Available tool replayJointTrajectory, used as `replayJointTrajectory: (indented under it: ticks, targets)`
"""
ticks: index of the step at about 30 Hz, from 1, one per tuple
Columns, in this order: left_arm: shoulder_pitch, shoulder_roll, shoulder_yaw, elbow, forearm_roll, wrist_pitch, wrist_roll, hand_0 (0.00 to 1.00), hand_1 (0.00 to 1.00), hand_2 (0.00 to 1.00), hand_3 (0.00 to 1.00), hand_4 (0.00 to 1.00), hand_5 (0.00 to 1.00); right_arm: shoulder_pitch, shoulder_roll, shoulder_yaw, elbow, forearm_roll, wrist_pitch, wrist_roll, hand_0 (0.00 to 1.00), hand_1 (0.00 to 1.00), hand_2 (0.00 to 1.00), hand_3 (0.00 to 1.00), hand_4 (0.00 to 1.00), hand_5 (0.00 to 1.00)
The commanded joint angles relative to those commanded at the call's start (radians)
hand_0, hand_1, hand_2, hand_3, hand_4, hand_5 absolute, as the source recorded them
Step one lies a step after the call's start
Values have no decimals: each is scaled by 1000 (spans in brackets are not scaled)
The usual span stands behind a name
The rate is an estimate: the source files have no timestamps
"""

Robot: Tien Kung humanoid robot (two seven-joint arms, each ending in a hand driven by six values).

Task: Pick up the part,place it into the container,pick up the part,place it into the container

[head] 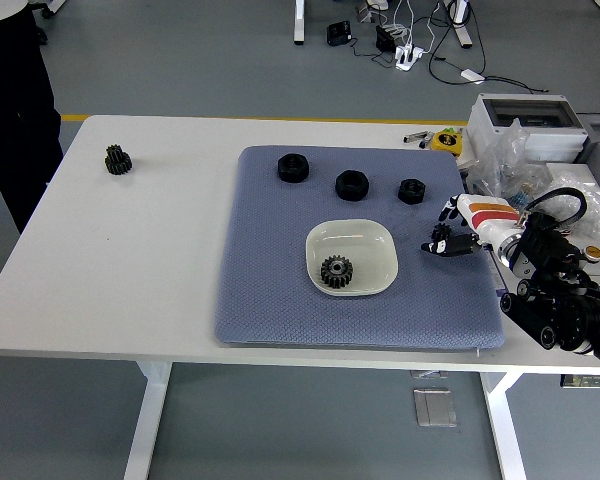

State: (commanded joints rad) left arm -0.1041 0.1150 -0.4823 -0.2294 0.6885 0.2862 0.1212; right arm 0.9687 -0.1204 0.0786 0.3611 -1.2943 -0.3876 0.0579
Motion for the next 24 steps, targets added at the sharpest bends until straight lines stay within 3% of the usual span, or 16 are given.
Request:
replayJointTrajectory:
  ticks: [24]
  targets:
    - [-22, -5, -8, -3, 19, -1, 7, 627, 637, 623, 563, 629, 557, -5, 3, -70, -13, 95, -47, -3, 308, 489, 566, 535, 889, 500]
